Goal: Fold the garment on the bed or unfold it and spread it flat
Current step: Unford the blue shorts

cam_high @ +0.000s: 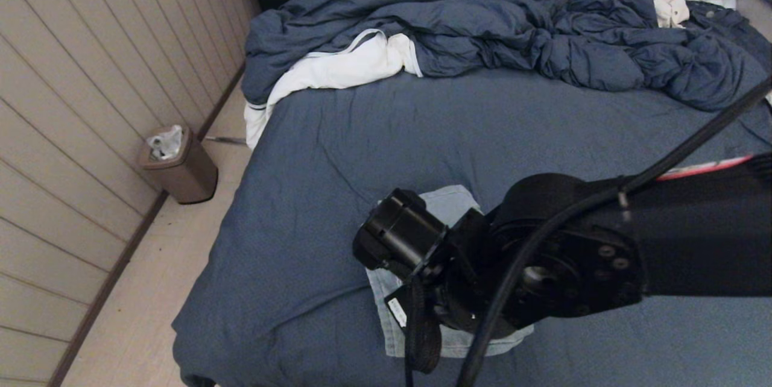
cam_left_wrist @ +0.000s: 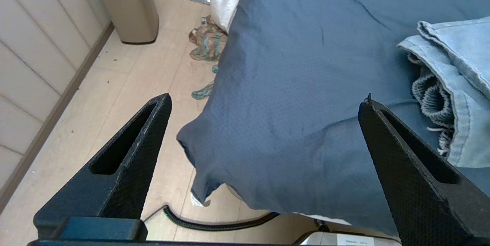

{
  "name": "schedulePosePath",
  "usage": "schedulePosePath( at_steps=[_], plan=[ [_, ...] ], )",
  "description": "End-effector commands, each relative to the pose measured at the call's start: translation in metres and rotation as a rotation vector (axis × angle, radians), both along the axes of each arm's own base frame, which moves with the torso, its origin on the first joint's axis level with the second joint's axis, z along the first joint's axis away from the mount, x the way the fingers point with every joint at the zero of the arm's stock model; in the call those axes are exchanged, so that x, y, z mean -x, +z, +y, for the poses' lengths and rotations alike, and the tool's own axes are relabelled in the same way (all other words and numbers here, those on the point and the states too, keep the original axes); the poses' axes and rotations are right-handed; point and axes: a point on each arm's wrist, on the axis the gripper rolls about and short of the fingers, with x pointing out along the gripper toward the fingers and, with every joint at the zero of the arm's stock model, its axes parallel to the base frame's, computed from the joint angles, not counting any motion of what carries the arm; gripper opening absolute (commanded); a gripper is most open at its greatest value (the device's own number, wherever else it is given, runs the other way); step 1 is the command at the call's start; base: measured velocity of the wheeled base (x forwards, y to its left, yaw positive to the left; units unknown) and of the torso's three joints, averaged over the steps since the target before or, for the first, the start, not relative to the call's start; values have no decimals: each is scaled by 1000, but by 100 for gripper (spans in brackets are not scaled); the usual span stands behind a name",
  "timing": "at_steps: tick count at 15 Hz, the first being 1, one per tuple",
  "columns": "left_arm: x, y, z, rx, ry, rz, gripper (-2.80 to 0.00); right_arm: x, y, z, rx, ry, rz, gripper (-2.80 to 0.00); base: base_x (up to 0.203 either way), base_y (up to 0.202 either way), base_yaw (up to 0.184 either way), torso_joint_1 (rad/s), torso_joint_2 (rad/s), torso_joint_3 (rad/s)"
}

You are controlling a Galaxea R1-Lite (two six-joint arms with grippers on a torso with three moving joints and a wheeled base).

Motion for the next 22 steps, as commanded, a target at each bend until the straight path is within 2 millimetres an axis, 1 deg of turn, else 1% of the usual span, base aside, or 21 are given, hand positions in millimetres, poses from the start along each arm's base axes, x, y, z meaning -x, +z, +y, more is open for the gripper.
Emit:
schedulePosePath(
  at_steps=[1, 2, 5, 8, 11, 14, 16, 18, 22],
  plan=[
    [0, 0, 0, 1, 1, 1, 0, -8, -37, 31, 71, 17, 27, 0, 0, 0, 0, 0, 0, 0],
    [0, 0, 0, 2, 1, 1, 0, -10, -46, 41, 84, 21, 23, 0, 0, 0, 0, 0, 0, 0],
    [0, 0, 0, 3, 1, 1, 0, -23, -60, 67, 69, 15, -15, 0, 0, 0, 0, 0, 0, 0],
    [0, 0, 0, 3, 1, 1, 0, -37, -75, 76, 88, -14, -38, 0, 0, 0, 0, 0, 0, 0],
    [0, 0, 0, 3, 1, 1, 0, -54, -69, 70, 83, -50, -63, 0, 0, 0, 0, 0, 0, 0],
    [0, 0, 0, 3, 1, 1, 0, -65, -60, 62, 68, -79, -84, 0, 0, 0, 0, 0, 0, 0],
    [0, 0, 0, 3, 1, 1, 0, -67, -53, 60, 51, -87, -95, 0, 0, 0, 0, 0, 0, 0],
    [0, 0, 0, 3, 1, 1, 0, -67, -55, 61, 60, -83, -92, 0, 0, 0, 0, 0, 0, 0],
    [0, 0, 0, 3, 1, 1, 0, -64, -44, 66, 38, -64, -113, 0, 0, 0, 0, 0, 0, 0]
  ],
)
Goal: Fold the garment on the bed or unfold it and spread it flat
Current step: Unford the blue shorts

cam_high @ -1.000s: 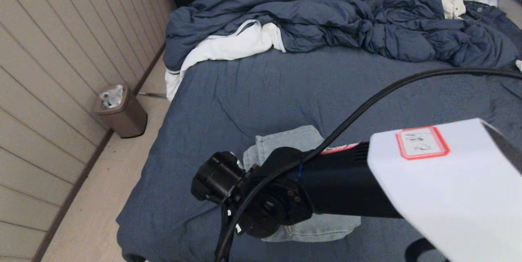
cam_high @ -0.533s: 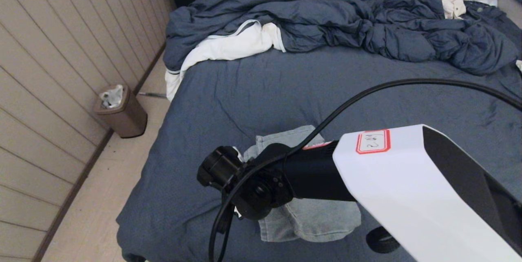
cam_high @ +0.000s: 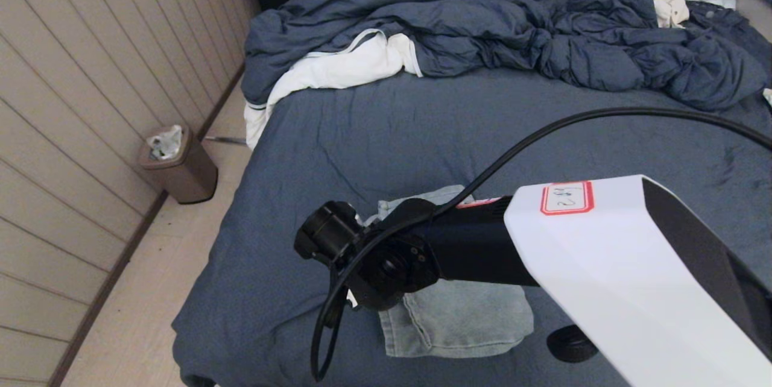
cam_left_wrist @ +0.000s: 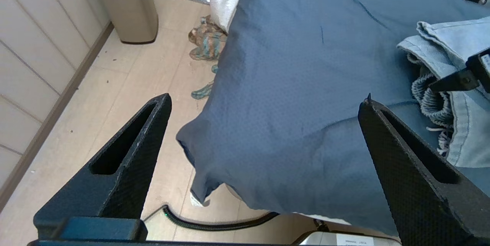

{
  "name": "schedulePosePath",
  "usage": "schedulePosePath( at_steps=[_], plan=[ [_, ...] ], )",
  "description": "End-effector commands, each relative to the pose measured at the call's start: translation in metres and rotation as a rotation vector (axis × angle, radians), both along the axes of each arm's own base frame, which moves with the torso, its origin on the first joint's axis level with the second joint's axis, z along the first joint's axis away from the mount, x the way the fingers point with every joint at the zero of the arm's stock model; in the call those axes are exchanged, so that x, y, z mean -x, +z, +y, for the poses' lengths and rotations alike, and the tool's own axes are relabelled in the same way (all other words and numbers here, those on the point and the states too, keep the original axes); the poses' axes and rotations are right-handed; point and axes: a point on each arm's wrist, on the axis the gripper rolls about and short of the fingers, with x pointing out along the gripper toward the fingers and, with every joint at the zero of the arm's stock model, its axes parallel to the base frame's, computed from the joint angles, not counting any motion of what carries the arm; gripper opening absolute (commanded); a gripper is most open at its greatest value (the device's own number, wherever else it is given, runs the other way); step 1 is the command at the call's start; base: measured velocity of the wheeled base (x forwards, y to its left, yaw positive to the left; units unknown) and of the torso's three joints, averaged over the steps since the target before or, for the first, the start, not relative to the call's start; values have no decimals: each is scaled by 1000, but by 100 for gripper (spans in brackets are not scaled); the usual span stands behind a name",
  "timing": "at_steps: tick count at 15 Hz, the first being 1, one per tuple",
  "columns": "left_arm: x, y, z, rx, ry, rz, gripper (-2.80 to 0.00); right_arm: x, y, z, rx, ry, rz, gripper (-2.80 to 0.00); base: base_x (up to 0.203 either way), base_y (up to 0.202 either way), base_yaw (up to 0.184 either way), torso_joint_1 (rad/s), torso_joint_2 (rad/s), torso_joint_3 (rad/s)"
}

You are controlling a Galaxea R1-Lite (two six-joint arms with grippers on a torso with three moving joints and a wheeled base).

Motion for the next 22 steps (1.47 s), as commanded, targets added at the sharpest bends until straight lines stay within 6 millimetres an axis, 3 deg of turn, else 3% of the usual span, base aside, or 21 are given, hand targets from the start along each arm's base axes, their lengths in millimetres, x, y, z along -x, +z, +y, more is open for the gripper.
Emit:
schedulePosePath(
  at_steps=[1, 12, 17, 18, 22],
  plan=[
    [0, 0, 0, 1, 1, 1, 0, 1, 6, 1, 6, 7, -17, 0, 0, 0, 0, 0, 0, 0],
    [0, 0, 0, 1, 1, 1, 0, -11, -18, 5, 49, -7, -7, 0, 0, 0, 0, 0, 0, 0],
    [0, 0, 0, 1, 1, 1, 0, -18, -17, 0, 48, -26, -9, 0, 0, 0, 0, 0, 0, 0],
    [0, 0, 0, 1, 1, 1, 0, -18, -18, 0, 50, -27, -9, -280, 0, 0, 0, 0, 0, 0],
    [0, 0, 0, 1, 1, 1, 0, -18, -21, 1, 58, -25, -5, -280, 0, 0, 0, 0, 0, 0]
  ],
)
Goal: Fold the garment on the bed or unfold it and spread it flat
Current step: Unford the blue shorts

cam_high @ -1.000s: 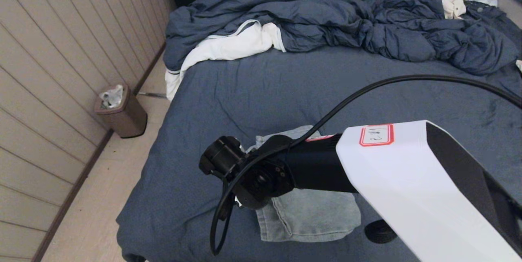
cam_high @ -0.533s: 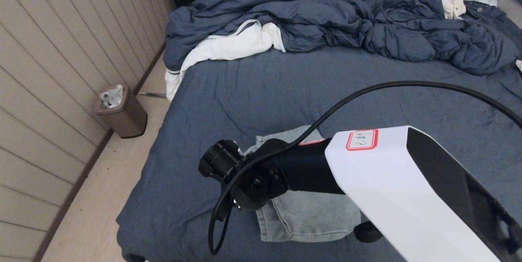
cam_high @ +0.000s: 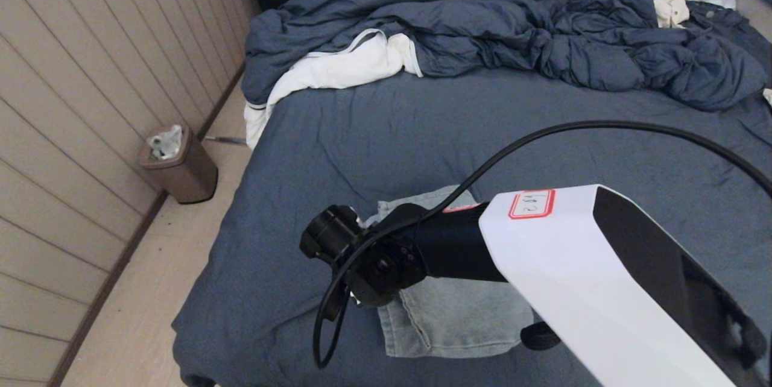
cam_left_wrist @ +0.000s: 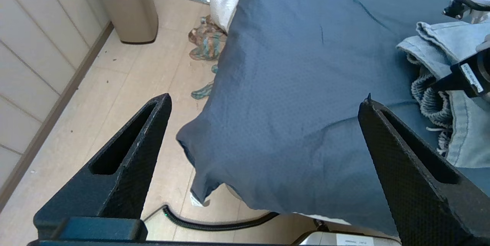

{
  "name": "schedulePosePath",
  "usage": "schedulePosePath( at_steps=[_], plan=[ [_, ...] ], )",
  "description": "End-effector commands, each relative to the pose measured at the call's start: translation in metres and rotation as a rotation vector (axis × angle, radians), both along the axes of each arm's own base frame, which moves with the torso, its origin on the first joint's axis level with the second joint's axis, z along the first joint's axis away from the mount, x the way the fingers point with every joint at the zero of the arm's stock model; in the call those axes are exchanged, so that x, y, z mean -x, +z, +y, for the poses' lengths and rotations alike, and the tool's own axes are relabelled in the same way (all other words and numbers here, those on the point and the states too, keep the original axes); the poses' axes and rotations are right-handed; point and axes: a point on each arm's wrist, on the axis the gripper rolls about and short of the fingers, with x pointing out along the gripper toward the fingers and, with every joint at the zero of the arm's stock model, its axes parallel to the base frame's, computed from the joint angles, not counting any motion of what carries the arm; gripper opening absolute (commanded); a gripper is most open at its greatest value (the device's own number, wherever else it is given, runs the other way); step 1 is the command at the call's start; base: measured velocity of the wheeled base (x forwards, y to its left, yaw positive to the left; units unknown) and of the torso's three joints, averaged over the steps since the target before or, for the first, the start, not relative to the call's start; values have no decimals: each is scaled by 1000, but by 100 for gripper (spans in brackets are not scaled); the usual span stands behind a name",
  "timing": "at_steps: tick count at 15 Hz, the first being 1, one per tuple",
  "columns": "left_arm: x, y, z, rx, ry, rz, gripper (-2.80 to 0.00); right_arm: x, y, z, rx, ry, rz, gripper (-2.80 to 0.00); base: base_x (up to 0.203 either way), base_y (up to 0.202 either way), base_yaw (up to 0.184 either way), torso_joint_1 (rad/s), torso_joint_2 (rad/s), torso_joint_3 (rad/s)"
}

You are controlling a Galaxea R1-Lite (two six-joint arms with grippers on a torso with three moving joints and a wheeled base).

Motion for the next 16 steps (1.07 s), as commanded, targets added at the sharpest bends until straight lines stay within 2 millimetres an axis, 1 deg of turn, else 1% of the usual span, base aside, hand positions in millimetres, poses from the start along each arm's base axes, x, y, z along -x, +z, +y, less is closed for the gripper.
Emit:
schedulePosePath(
  at_steps=[1, 3, 5, 8, 9, 11, 12, 14, 16],
  plan=[
    [0, 0, 0, 1, 1, 1, 0, 0, -3, 1, 8, 0, 3, -280, 0, 0, 0, 0, 0, 0],
    [0, 0, 0, 1, 1, 1, 0, 0, -5, 1, 11, -1, 5, -280, 0, 0, 0, 0, 0, 0],
    [0, 0, 0, 1, 1, 1, 0, 0, 2, -1, 3, -9, -9, -280, 0, 0, 0, 0, 0, 0],
    [0, 0, 0, 1, 1, 1, 0, 4, 24, -6, -29, -13, -39, -280, 0, 0, 0, 0, 0, 0],
    [0, 0, 0, 1, 1, 1, 0, 3, 33, -11, -43, -21, -51, -280, 0, 0, 0, 0, 0, 0],
    [0, 0, 0, 1, 1, 1, 0, -1, 55, -24, -80, -46, -82, -280, 0, 0, 0, 0, 0, 0],
    [0, 0, 0, 1, 1, 1, 0, -4, 68, -35, -99, -65, -99, -280, 0, 0, 0, 0, 0, 0],
    [0, 0, 0, 1, 1, 1, 0, -12, 91, -61, -131, -119, -133, -280, 0, 0, 0, 0, 0, 0],
    [0, 0, 0, 1, 1, 1, 0, -18, 109, -92, -141, -177, -154, -280, 0, 0, 0, 0, 0, 0]
  ],
)
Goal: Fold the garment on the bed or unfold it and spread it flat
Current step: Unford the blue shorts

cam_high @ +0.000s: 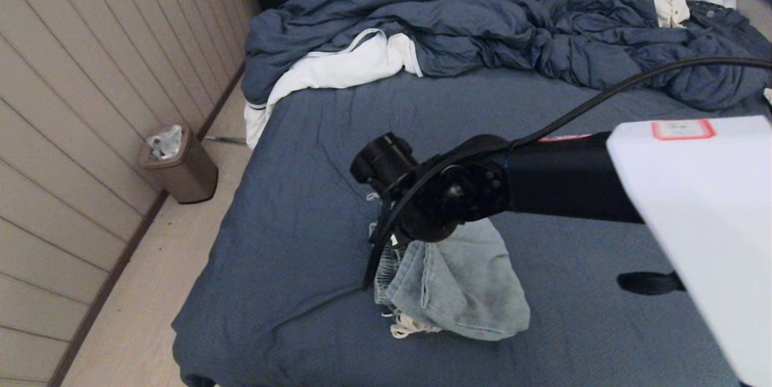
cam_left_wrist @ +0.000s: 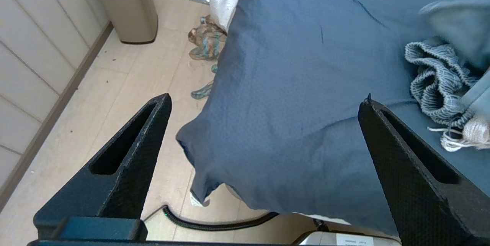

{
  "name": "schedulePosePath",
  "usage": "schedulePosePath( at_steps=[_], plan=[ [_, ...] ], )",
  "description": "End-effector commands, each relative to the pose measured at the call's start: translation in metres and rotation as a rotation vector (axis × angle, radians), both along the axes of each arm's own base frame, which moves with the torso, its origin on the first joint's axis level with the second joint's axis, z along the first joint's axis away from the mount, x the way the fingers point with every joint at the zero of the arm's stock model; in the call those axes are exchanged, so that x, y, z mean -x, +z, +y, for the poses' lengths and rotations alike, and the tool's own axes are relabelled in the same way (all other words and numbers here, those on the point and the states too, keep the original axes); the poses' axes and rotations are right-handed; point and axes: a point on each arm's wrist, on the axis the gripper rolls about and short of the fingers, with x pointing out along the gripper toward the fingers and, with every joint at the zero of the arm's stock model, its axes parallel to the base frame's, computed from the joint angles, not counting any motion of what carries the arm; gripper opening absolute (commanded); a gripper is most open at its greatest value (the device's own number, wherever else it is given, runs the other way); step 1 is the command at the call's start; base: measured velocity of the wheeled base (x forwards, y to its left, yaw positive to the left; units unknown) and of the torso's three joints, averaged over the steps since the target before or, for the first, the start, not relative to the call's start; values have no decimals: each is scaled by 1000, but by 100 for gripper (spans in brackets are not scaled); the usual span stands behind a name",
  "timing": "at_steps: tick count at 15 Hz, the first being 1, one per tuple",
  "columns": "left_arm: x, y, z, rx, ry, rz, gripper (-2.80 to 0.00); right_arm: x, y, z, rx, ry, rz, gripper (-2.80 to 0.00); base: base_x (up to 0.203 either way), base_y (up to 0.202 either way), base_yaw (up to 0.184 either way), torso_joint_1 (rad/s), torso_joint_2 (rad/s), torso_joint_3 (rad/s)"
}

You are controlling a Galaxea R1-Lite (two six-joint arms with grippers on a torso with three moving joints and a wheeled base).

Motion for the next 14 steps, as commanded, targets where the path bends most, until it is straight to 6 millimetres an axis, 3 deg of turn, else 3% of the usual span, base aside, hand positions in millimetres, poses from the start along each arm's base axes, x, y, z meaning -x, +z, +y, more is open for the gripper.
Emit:
schedulePosePath(
  at_steps=[1, 9, 12, 14],
  plan=[
    [0, 0, 0, 1, 1, 1, 0, 0, 35, -44, -40, -76, -47, -280, 0, 0, 0, 0, 0, 0],
    [0, 0, 0, 0, 1, 1, 0, -19, 45, -192, -68, -368, 15, -280, 0, 0, 0, 0, 0, 0],
    [0, 0, 0, 0, 1, 1, 0, -27, 31, -253, -68, -451, 16, -280, 0, 0, 0, 0, 0, 0],
    [0, 0, 0, 0, 1, 1, 0, -30, 17, -281, -59, -483, 10, -280, 0, 0, 0, 0, 0, 0]
  ],
)
